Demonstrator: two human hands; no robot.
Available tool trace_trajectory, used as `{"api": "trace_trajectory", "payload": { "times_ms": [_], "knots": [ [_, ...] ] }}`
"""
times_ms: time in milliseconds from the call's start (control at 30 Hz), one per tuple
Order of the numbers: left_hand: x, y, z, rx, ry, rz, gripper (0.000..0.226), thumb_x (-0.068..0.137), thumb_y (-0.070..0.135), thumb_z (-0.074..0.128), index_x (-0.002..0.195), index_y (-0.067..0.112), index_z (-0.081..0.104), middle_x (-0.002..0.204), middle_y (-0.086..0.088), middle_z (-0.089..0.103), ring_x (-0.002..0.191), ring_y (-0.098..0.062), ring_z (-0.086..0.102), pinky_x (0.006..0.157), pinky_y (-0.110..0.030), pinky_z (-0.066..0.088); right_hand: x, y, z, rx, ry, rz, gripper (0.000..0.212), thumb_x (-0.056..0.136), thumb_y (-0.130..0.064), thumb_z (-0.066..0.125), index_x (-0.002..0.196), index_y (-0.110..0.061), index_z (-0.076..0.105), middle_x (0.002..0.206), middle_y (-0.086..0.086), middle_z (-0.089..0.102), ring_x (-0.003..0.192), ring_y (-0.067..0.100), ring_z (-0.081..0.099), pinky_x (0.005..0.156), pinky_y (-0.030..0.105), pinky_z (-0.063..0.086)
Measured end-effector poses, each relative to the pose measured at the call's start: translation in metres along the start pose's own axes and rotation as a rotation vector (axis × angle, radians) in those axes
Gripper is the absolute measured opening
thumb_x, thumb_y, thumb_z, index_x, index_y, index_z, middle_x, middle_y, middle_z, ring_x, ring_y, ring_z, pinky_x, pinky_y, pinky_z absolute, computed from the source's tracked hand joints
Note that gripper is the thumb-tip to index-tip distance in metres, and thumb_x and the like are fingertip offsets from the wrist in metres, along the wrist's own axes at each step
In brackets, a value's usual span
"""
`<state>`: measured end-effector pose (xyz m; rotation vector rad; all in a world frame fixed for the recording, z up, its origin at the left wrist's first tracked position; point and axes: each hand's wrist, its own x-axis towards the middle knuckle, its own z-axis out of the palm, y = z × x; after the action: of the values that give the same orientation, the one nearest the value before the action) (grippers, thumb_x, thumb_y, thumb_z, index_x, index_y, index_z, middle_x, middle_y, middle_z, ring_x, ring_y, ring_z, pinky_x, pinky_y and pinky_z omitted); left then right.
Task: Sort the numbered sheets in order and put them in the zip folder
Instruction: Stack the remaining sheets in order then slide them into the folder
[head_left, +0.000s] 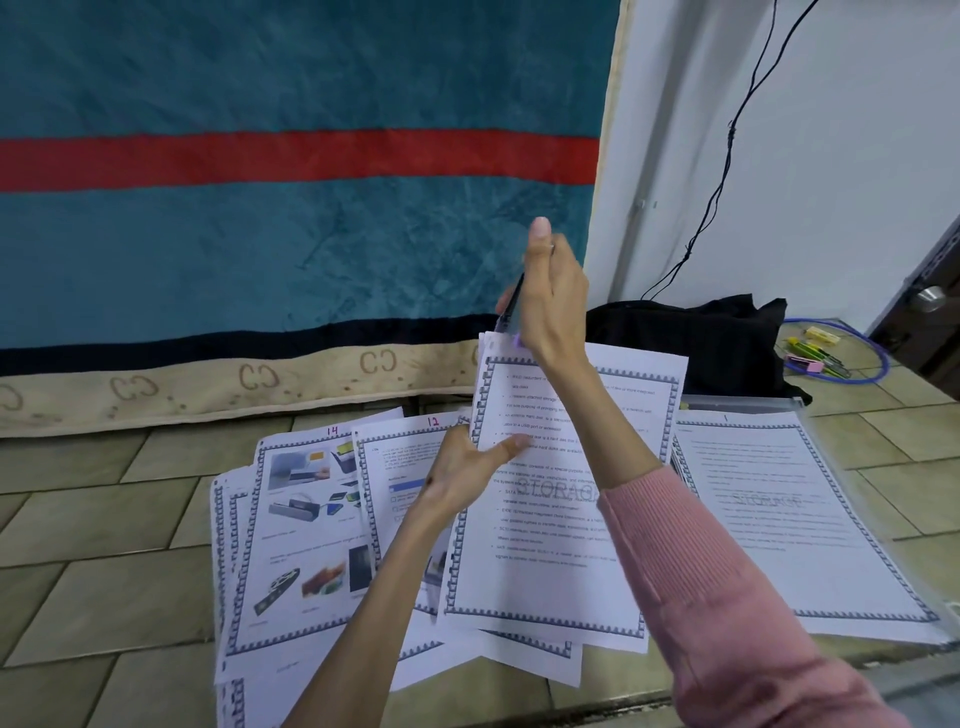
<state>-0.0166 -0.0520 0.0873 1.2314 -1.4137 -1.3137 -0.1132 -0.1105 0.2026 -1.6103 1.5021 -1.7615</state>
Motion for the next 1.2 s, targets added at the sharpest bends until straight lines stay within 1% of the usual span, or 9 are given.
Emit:
{"api": "trace_trajectory", "payload": {
  "times_ms": [133,267,467,567,733,800,933,1033,1200],
  "knots": [
    [0.001,0.002,-0.003,-0.015,0.003,0.019,0.019,0.083,0.028,0.069,0.101,0.027,0.066,0.093,0.017,0.067,0.088,0.005,0.062,0.078,-0.01,0.05,0.009,0.005,-0.007,0.084,0.051,0.054,0.043,0.097,-0.052,0.021,0.069,-0.024,0.037,0.039,-0.004,0.054,0.041,0.012,0.056,0.053,0.03,0.041],
    [0.004,0.003,-0.002,0.009,0.009,0.011,0.023,0.081,0.033,0.07,0.101,0.022,0.067,0.093,0.015,0.069,0.09,-0.001,0.065,0.079,-0.015,0.052,-0.001,0.006,-0.008,-0.045,-0.018,0.024,0.04,0.101,-0.043,0.021,0.066,-0.025,0.032,0.041,-0.006,0.05,0.049,0.0,0.05,0.065,0.037,0.041],
    [0.007,0.001,0.002,0.019,0.011,-0.004,0.02,0.081,0.03,0.07,0.1,0.023,0.066,0.091,0.01,0.07,0.087,-0.006,0.067,0.074,-0.013,0.052,-0.005,-0.002,-0.001,-0.072,-0.065,0.013,0.045,0.101,-0.041,0.024,0.065,-0.016,0.033,0.045,-0.01,0.039,0.048,-0.009,0.047,0.058,0.016,0.033],
    [0.006,0.001,0.002,0.028,0.035,-0.03,0.033,0.08,0.032,0.071,0.108,0.015,0.066,0.1,0.003,0.071,0.094,-0.012,0.067,0.079,-0.019,0.051,-0.003,-0.005,0.002,-0.09,-0.081,0.004,0.046,0.1,-0.043,0.028,0.064,-0.015,0.031,0.049,-0.009,0.038,0.047,-0.01,0.045,0.056,0.018,0.032],
    [0.004,-0.002,0.001,0.052,0.052,-0.045,0.015,0.083,0.027,0.069,0.095,0.02,0.064,0.091,0.008,0.068,0.08,-0.001,0.062,0.06,-0.001,0.044,-0.005,-0.002,0.008,-0.093,-0.086,0.02,0.048,0.098,-0.048,0.033,0.062,-0.017,0.026,0.047,-0.009,0.035,0.043,-0.003,0.045,0.057,0.024,0.03],
    [0.003,-0.002,0.002,0.06,0.063,-0.062,0.018,0.081,0.032,0.07,0.094,0.021,0.062,0.089,0.009,0.068,0.083,-0.006,0.063,0.063,-0.007,0.046,-0.005,-0.002,0.008,-0.1,-0.085,0.019,0.048,0.097,-0.049,0.032,0.061,-0.018,0.026,0.049,-0.009,0.035,0.047,0.0,0.046,0.059,0.027,0.031],
    [0.004,-0.006,0.006,0.048,0.076,-0.088,0.066,0.067,0.058,0.072,0.11,0.01,0.057,0.101,0.002,0.068,0.097,-0.015,0.063,0.084,-0.026,0.05,-0.004,0.0,0.011,-0.116,-0.094,0.012,0.048,0.097,-0.053,0.029,0.062,-0.019,0.027,0.052,-0.006,0.039,0.063,0.023,0.059,0.064,0.036,0.039],
    [0.003,-0.004,0.007,0.058,0.086,-0.131,0.05,0.077,0.047,0.07,0.104,0.011,0.048,0.092,0.006,0.06,0.09,-0.013,0.057,0.083,-0.027,0.043,-0.006,0.001,0.012,-0.103,-0.097,0.005,0.048,0.097,-0.05,0.029,0.061,-0.019,0.027,0.053,-0.006,0.037,0.062,0.027,0.059,0.062,0.038,0.039],
    [0.0,-0.002,0.012,0.105,0.11,-0.127,0.044,0.074,0.049,0.071,0.08,0.01,0.052,0.082,-0.001,0.06,0.078,-0.022,0.059,0.07,-0.029,0.048,-0.006,0.003,0.014,-0.072,-0.089,0.007,0.048,0.098,-0.044,0.035,0.059,-0.018,0.025,0.056,-0.007,0.032,0.053,0.01,0.031,0.058,0.029,0.029]
  ]
}}
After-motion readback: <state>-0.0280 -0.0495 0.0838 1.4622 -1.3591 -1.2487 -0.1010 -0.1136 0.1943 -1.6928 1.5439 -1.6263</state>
